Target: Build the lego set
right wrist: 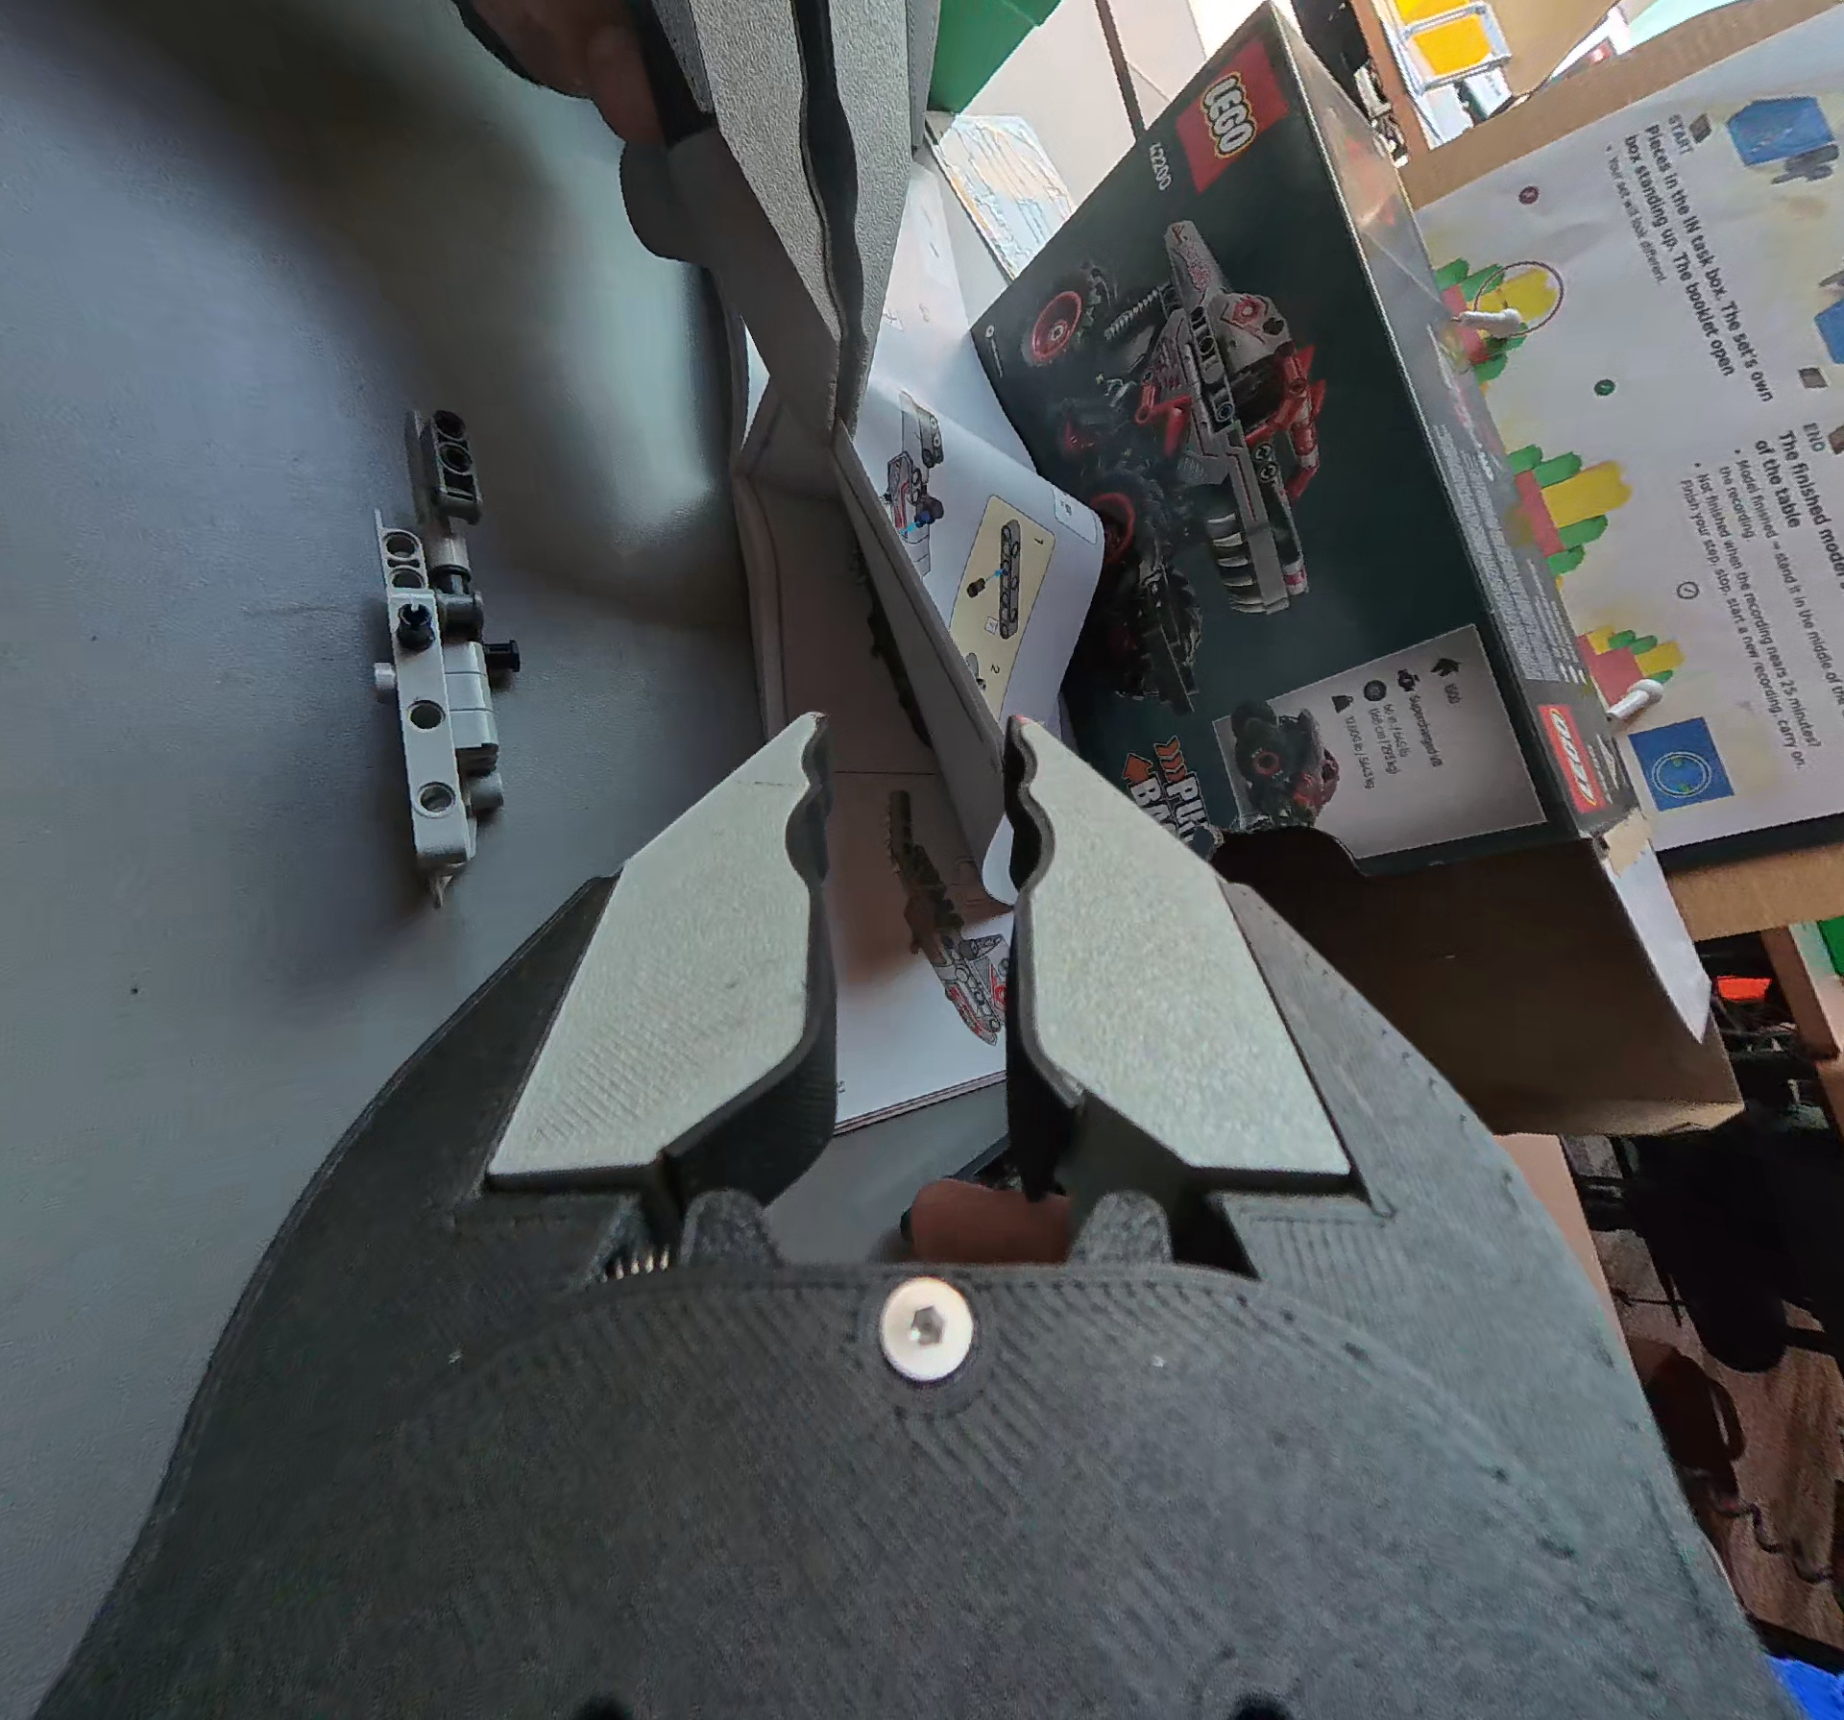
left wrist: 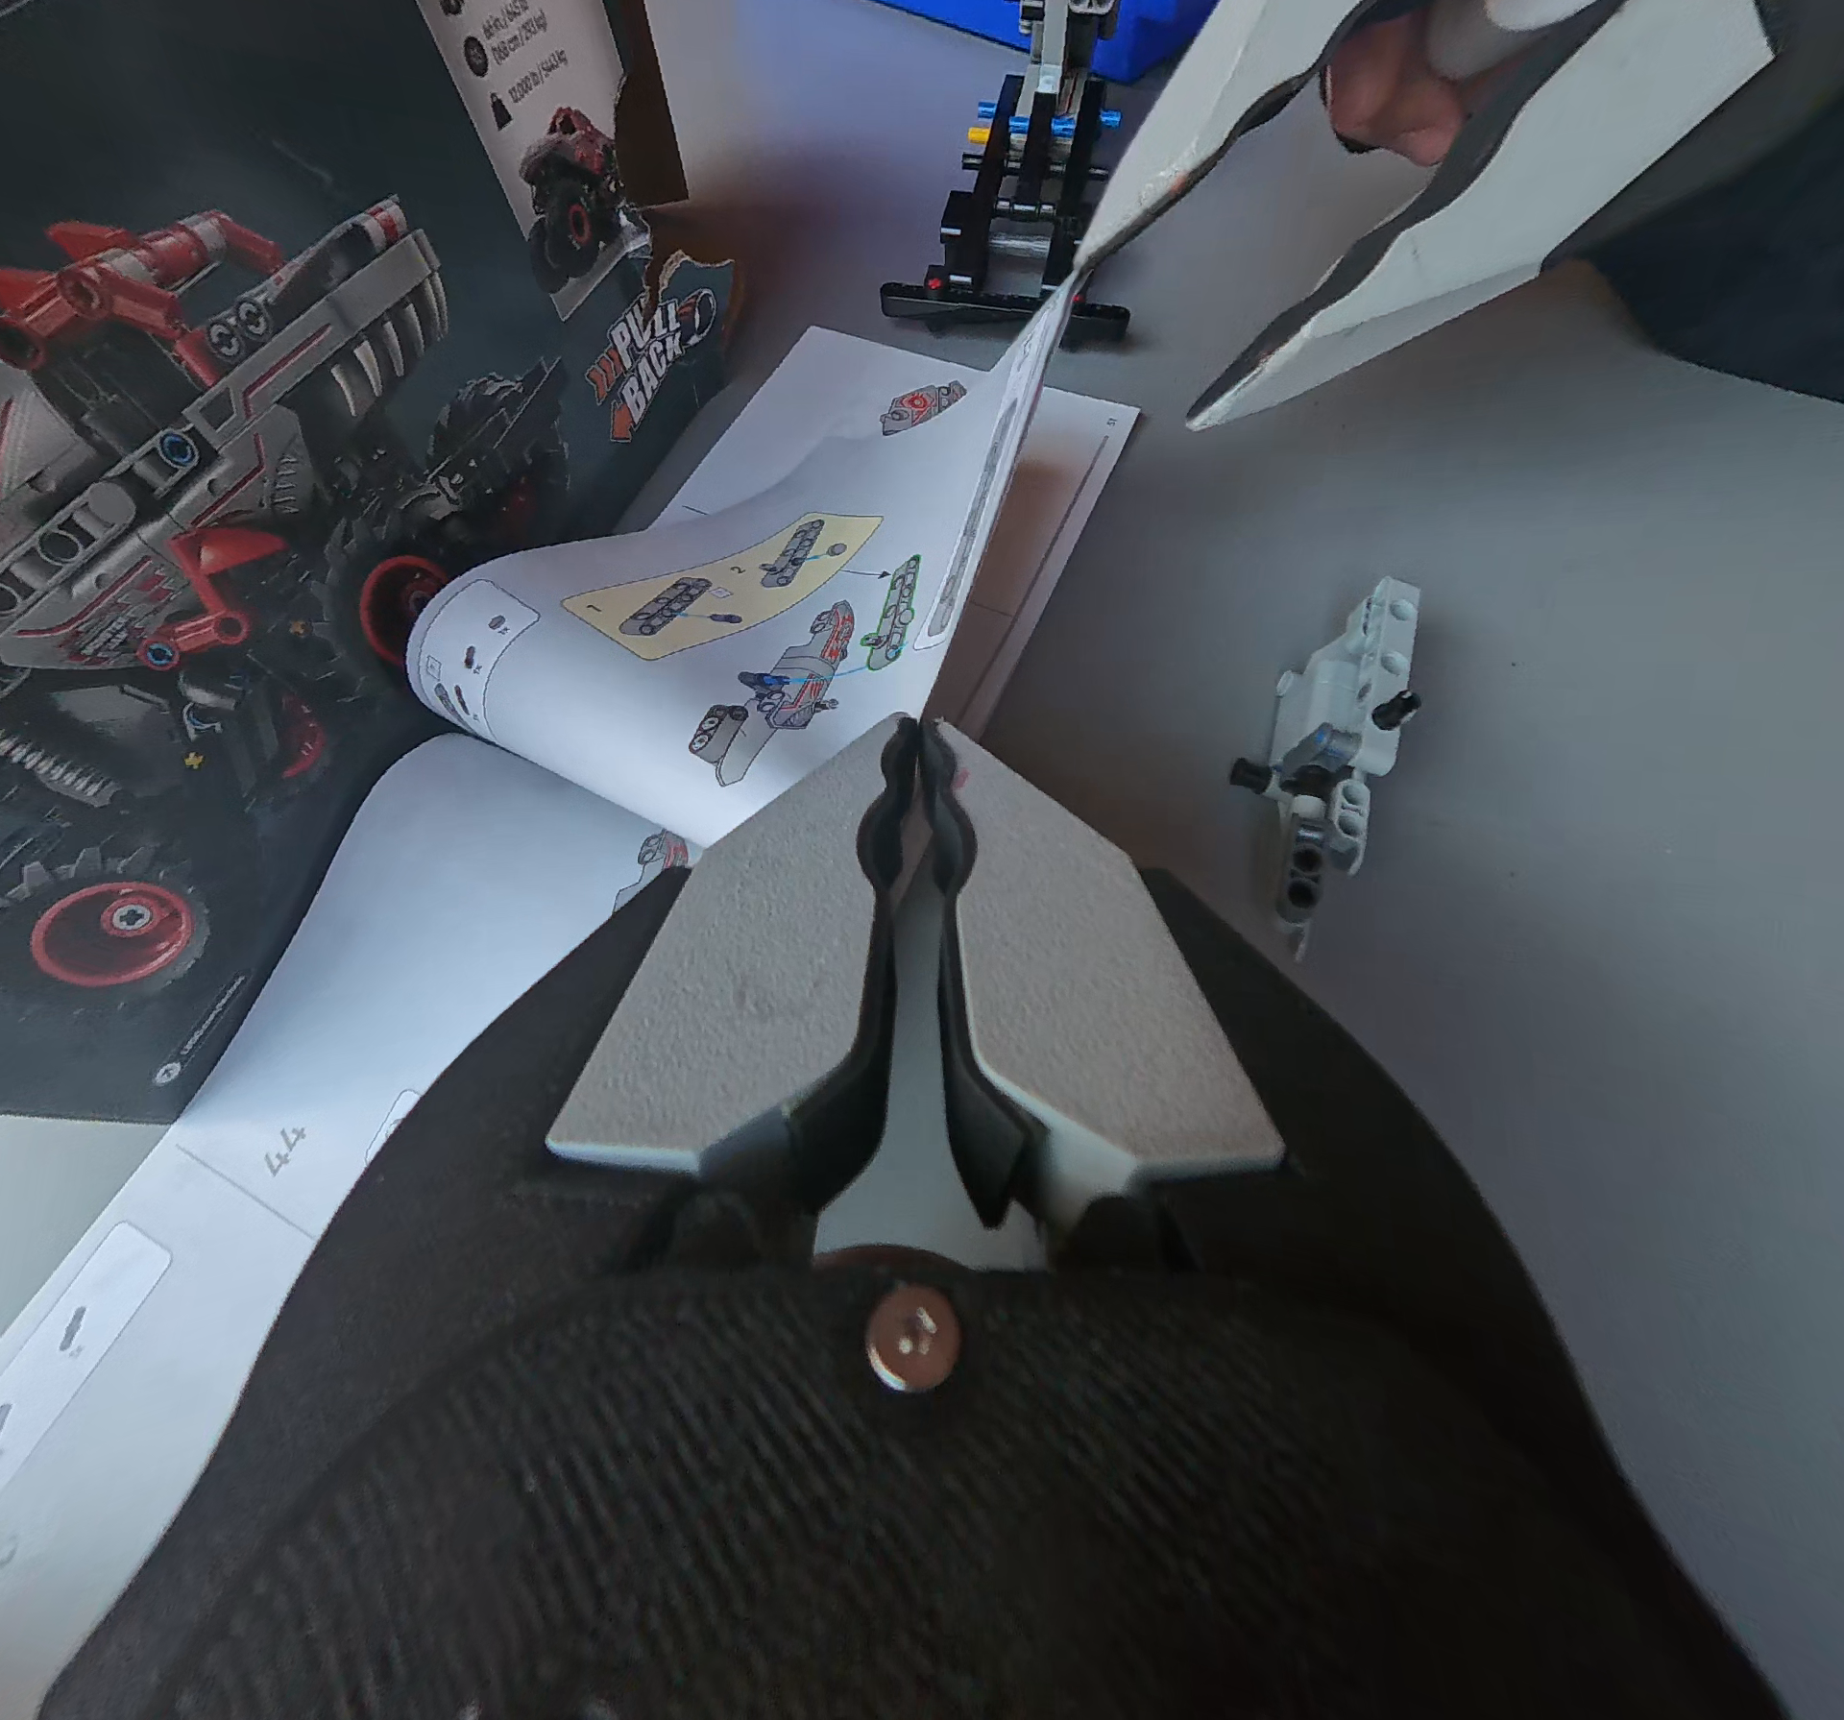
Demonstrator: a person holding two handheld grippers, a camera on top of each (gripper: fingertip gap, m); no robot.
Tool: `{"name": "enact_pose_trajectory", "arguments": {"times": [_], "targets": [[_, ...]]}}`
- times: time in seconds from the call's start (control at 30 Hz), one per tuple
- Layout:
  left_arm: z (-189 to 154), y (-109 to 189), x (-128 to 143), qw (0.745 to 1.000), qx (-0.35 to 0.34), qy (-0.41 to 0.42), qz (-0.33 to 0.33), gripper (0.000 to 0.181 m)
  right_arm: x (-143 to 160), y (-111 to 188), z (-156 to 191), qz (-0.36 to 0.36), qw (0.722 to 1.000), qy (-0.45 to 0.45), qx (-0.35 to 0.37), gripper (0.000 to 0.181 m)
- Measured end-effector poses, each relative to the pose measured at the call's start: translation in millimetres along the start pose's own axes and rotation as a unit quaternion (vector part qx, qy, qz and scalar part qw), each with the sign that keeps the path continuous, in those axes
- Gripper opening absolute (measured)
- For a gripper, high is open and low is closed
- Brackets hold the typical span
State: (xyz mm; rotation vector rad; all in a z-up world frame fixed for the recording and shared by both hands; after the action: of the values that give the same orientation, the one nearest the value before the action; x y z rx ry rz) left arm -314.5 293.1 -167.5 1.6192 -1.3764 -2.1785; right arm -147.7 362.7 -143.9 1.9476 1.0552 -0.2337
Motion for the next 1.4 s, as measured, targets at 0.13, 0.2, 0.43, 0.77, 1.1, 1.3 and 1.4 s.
{"name": "enact_pose_trajectory", "arguments": {"times": [0.13, 0.2, 0.43, 0.77, 1.1, 1.3, 1.4], "targets": [[0, 0, 0, 1.0, 0.0, 0.0, 0.0, 0.0, 2, -3, 1, 0.01, 1.0, 0.003, 0.0, 0.031], [0, 0, 0, 1.0, -0.001, -0.001, 0.001, 0.0, 2, -3, 1, 0.012, 1.0, 0.006, 0.002, 0.031], [-1, 0, 0, 1.0, 0.0, -0.001, 0.002, 0.0, 0, -2, 2, 0.01, 1.0, 0.009, 0.003, 0.03], [-1, 0, 0, 1.0, -0.001, -0.002, 0.003, 0.0, 0, -3, 5, 0.016, 1.0, 0.015, -0.003, 0.028], [-1, 0, 0, 1.0, -0.001, -0.003, 0.002, 0.0, 1, -5, 5, 0.023, 1.0, 0.017, -0.002, 0.027], [-3, 0, 0, 1.0, 0.0, -0.007, 0.004, 0.0, 9, -14, 5, 0.046, 0.999, 0.008, -0.017, 0.029], [-2, 2, -1, 1.0, 0.004, -0.002, -0.002, 0.0, 11, -19, 9, 0.055, 0.998, 0.011, -0.03, 0.028]]}}
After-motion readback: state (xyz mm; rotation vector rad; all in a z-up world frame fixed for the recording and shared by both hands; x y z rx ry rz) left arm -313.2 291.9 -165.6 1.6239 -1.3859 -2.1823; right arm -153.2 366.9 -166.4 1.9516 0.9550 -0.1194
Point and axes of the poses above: each gripper's, where its closed fingertips meet, y back along the fingers, x out of its underside, z = x × y across the jaws, the point moved 7 cm from there along y, back along the fingers, and after that the axes turned 13 degrees about z, right-handed, at the moved point
